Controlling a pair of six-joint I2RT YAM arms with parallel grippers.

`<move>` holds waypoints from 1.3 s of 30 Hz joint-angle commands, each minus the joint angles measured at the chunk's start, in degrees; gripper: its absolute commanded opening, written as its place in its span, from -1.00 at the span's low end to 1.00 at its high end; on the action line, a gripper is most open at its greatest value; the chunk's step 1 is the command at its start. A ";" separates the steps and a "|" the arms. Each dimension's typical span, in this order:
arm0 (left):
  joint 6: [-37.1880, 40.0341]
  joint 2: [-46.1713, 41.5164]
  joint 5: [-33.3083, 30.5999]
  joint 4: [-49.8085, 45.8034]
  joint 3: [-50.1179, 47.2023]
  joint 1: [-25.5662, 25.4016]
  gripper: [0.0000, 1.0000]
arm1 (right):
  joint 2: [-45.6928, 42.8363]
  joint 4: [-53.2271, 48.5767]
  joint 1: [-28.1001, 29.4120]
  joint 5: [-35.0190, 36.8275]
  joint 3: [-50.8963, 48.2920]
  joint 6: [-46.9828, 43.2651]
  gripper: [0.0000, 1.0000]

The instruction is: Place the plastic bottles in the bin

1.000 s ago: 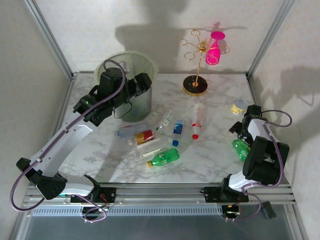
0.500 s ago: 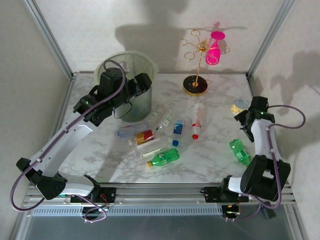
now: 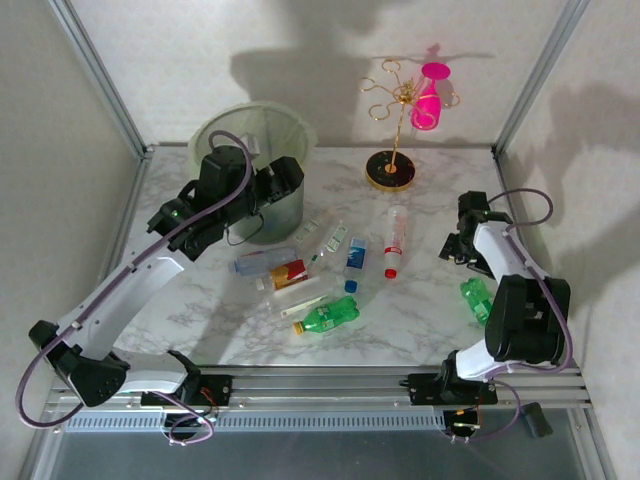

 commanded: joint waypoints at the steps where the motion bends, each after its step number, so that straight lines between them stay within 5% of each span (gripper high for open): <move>1: 0.34 -3.61 0.53 1.46 -1.54 -0.61 0.50 | -0.39 -2.98 -1.39 -1.34 0.98 2.94 0.98; 5: 1.80 -5.42 -1.16 0.51 -2.71 -1.99 0.50 | -3.14 -2.07 -1.83 -6.36 1.37 13.52 0.97; 10: 5.05 -6.12 -4.92 -1.41 -1.84 -4.96 0.51 | -6.06 -12.15 -2.36 -4.63 6.04 42.96 0.91; 16: 8.22 -4.92 -10.08 -3.45 0.72 -9.33 0.58 | -8.71 -14.43 -4.73 -7.58 2.61 61.92 0.80; 27: 11.11 -3.91 -15.55 -6.00 3.25 -14.06 0.60 | -10.03 -12.04 -11.25 -11.99 -4.90 76.42 0.97; 39: 10.79 -4.19 -15.06 -6.12 2.21 -13.84 0.60 | -3.53 -8.66 -14.45 -11.38 -3.62 76.04 0.97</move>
